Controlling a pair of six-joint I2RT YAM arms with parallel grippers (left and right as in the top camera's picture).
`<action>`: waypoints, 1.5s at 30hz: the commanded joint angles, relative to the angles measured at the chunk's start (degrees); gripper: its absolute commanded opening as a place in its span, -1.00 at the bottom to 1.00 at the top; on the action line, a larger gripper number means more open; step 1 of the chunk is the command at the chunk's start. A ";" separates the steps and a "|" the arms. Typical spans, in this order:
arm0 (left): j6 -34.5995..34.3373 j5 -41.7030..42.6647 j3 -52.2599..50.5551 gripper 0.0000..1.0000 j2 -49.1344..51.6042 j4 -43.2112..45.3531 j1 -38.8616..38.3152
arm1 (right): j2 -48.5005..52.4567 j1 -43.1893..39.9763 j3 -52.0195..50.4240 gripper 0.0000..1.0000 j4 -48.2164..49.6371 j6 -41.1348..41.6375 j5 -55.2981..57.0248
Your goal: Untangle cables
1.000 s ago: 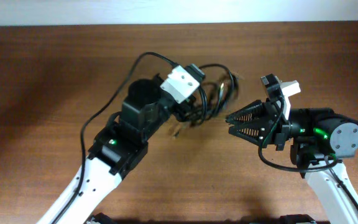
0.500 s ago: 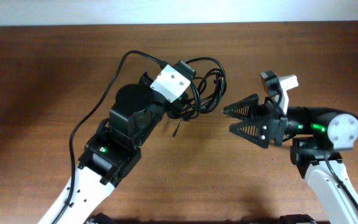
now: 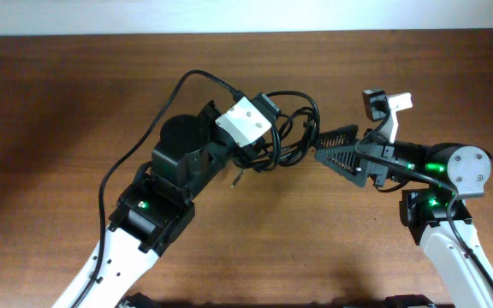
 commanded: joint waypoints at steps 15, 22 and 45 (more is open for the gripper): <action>5.99 -3.87 0.33 -1.00 2.56 8.46 0.02 | -0.42 0.22 0.61 0.53 0.22 0.61 -3.69; 6.03 -3.76 0.33 -1.00 3.02 8.28 -0.02 | -0.42 0.22 0.61 0.54 0.24 0.61 -3.72; 4.04 -5.38 0.33 -1.00 6.91 8.68 -3.80 | 1.79 1.92 0.63 0.66 1.73 -3.10 0.26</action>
